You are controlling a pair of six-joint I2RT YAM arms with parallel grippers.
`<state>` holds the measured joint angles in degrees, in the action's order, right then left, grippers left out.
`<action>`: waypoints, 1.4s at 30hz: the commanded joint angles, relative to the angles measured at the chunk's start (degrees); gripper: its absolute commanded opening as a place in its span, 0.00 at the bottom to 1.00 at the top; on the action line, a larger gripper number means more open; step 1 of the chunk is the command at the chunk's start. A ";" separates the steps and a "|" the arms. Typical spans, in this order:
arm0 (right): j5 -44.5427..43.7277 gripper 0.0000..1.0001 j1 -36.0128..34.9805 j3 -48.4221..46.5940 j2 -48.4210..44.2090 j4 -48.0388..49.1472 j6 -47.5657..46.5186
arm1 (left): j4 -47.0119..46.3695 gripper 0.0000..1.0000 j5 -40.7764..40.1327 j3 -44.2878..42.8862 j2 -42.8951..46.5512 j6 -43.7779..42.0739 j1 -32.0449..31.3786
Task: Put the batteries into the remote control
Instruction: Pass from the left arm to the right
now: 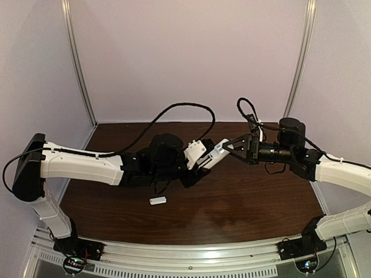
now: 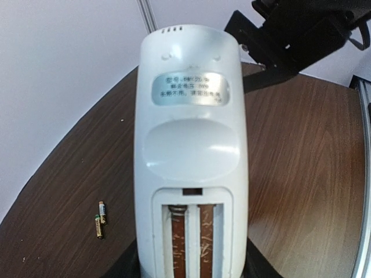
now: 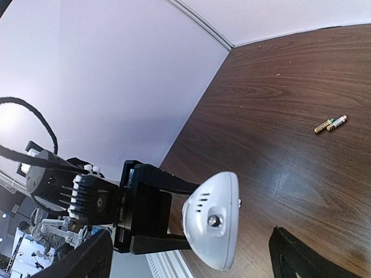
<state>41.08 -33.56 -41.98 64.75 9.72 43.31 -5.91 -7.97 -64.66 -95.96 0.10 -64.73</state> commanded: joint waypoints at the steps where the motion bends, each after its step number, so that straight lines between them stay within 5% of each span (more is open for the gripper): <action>1: -1.34 0.90 -0.07 1.81 2.70 4.91 2.69 | -4.97 0.24 -2.65 -2.84 -1.12 6.93 -0.14; 28: -5.21 0.32 -2.47 3.63 11.70 22.92 12.59 | -7.19 0.23 0.01 -4.04 -3.15 11.51 -0.46; 35: -4.86 0.28 -2.47 4.15 13.32 24.98 13.86 | -6.68 0.24 0.91 -4.73 -3.65 11.57 -0.48; 37: -4.79 0.21 -2.47 4.18 13.70 25.27 13.99 | -6.51 0.30 1.85 -5.13 -4.04 11.46 -0.49; 42: -4.44 0.00 -0.86 5.16 13.02 24.43 13.83 | -3.88 0.69 5.65 -5.33 -2.54 11.05 0.85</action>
<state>37.10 -35.55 -38.57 78.02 34.02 56.86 -8.45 -7.70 -67.46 -99.44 11.49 -64.38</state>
